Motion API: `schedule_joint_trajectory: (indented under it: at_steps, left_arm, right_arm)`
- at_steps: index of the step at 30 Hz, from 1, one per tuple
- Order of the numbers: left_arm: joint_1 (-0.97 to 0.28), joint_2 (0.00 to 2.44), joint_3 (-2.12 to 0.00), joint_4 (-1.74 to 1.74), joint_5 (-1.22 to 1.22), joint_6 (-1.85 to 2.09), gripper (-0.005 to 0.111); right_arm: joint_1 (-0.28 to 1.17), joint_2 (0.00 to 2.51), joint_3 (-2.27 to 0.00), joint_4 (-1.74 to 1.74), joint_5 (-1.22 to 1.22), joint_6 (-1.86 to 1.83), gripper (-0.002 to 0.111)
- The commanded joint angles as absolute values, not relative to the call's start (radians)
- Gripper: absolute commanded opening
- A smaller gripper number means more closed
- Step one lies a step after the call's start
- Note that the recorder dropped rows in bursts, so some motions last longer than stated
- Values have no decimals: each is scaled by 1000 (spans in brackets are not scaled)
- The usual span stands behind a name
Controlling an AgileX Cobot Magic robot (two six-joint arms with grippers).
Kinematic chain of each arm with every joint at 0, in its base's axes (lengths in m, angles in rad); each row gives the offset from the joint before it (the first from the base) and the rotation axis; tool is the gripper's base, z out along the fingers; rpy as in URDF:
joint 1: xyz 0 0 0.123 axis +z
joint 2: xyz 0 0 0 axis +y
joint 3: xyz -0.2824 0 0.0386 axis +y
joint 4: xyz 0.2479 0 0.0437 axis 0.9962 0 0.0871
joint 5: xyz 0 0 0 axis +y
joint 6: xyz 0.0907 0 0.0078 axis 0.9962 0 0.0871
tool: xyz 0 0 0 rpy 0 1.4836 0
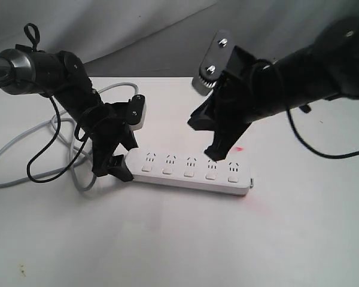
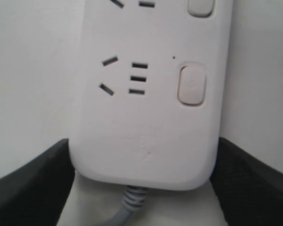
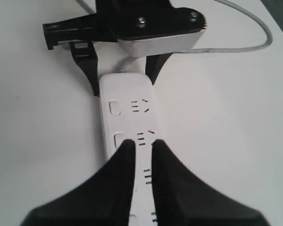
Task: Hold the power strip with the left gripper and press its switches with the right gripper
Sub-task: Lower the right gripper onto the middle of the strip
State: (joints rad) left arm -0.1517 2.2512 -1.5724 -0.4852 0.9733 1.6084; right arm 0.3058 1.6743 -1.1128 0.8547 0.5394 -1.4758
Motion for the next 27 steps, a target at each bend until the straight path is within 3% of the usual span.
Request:
schedule_joint_trajectory:
  at_steps: [1, 6, 14, 27]
  left_arm:
    - [-150, 2250, -1576, -492, 990, 1600, 51]
    - [-150, 2250, -1576, -492, 990, 1600, 51]
    - [-150, 2250, -1576, -492, 990, 1603, 51]
    - [-150, 2250, -1576, -492, 990, 1601, 51]
  right_arm:
    - [348, 1759, -1119, 966, 434, -1615, 31]
    - [351, 1827, -1119, 1038, 385, -1726, 43]
    - [364, 1890, -1121, 1188, 385, -1889, 43]
    - [399, 2027, -1308, 1218, 445, -1889, 43]
